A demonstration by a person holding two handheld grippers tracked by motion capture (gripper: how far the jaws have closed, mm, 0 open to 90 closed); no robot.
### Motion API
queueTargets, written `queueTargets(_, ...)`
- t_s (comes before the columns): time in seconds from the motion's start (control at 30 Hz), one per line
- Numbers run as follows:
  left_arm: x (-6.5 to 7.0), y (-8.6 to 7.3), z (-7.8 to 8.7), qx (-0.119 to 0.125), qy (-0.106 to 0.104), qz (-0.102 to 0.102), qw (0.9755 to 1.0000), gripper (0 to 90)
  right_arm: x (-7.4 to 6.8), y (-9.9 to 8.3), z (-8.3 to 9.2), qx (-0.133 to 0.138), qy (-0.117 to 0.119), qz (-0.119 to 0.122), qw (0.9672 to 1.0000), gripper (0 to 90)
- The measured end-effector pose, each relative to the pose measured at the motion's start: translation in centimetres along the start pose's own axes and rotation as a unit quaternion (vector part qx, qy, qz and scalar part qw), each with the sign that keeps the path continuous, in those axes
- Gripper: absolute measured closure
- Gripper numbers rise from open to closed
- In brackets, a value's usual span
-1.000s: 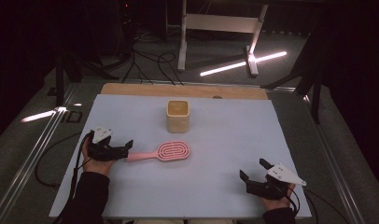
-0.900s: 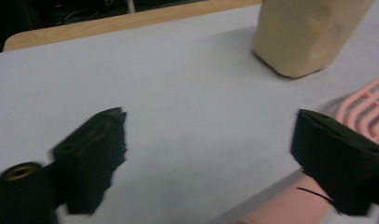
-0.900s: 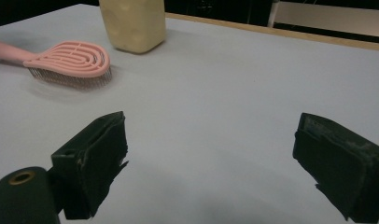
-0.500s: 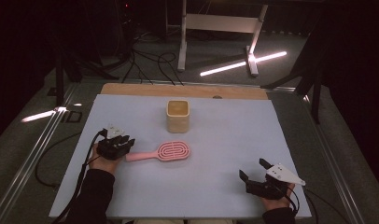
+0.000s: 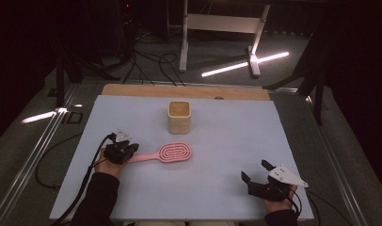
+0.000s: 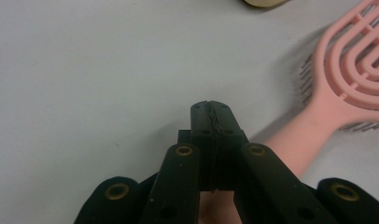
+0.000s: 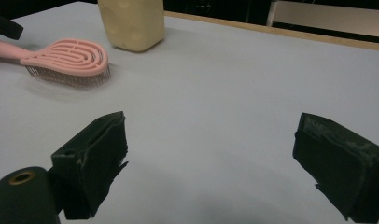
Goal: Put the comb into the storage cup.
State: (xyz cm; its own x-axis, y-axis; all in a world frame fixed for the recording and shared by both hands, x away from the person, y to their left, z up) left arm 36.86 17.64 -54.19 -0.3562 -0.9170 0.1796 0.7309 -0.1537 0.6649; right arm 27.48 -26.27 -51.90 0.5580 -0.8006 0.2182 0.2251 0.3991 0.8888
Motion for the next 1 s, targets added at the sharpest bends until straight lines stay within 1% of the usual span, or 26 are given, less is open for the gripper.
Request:
queueTargets(0.13, 0.3, -0.3, 0.1, -0.001, -0.007, 0.003, 1.0, 89.6, 0.1, 0.0, 0.0, 0.001, -0.001, 0.001, 1.0, 9.6)
queueTargets(0.3, 0.8, -1.2, 0.5, -0.007, -0.015, 0.006, 0.9998, 89.5, 0.1, 0.0, 0.0, 0.001, 0.0, 0.003, 1.0, 9.6)
queueTargets(0.43, 1.3, -2.2, 0.8, -0.011, -0.02, 0.013, 0.9996, 89.5, 0.1, 0.0, 0.0, 0.001, 0.0, 0.002, 1.0, 9.6)
queueTargets(0.47, 1.3, -2.2, 0.8, -0.011, -0.02, 0.013, 0.9996, 89.4, 0.1, 0.0, 0.0, 0.001, 0.0, 0.004, 1.0, 9.6)
queueTargets(0.5, 1.6, -2.7, 0.9, -0.013, -0.023, 0.01, 0.9996, 89.4, 0.1, 0.0, 0.0, 0.002, 0.0, 0.004, 1.0, 9.6)
queueTargets(0.57, 1.6, -2.9, 1.0, -0.013, -0.023, 0.009, 0.9996, 89.1, 0.1, 0.0, 0.0, 0.002, 0.0, 0.003, 1.0, 9.6)
queueTargets(0.6, 1.5, -3.1, 0.9, -0.014, -0.023, 0.012, 0.9996, 89.0, 0.1, 0.0, 0.0, 0.002, 0.001, 0.003, 1.0, 9.6)
queueTargets(0.7, 1.4, -3.2, 0.9, -0.014, -0.025, 0.016, 0.9995, 89.0, 0.0, 0.0, 0.0, 0.001, 0.001, 0.002, 1.0, 9.6)
queueTargets(0.73, 1.3, -3.2, 0.9, -0.011, -0.028, 0.019, 0.9994, 89.0, 0.0, 0.0, 0.0, 0.0, 0.001, 0.002, 1.0, 9.6)
queueTargets(0.83, 1.2, -3.1, 0.9, -0.007, -0.028, 0.019, 0.9994, 88.1, 0.0, 0.0, 0.0, 0.0, 0.001, 0.003, 1.0, 9.6)
queueTargets(0.9, 1.1, -2.9, 1.3, 0.006, -0.03, 0.019, 0.9994, 86.4, 0.1, 0.0, -0.1, 0.0, 0.001, 0.003, 1.0, 9.6)
queueTargets(0.93, 1.1, -2.8, 1.5, 0.017, -0.028, 0.017, 0.9993, 85.0, 0.1, 0.0, -0.1, 0.0, 0.001, 0.003, 1.0, 9.6)
queueTargets(1.0, 1.1, -2.4, 2.3, 0.044, -0.028, 0.018, 0.9985, 77.7, 0.0, 0.0, -0.1, 0.0, 0.001, 0.003, 1.0, 9.6)
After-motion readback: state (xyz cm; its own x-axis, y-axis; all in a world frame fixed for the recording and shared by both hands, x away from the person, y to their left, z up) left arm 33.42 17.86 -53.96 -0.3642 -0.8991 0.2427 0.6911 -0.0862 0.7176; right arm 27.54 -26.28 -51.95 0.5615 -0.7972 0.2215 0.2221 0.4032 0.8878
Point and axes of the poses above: each handheld gripper's, and its own axes: z roughly backward along the jaws, y roughly out of its top, x roughly to its right, the point moved 6 cm from there along -z, roughly forward along the jaws, and after that the axes turned 15 degrees about z, right-handed, at the moved point
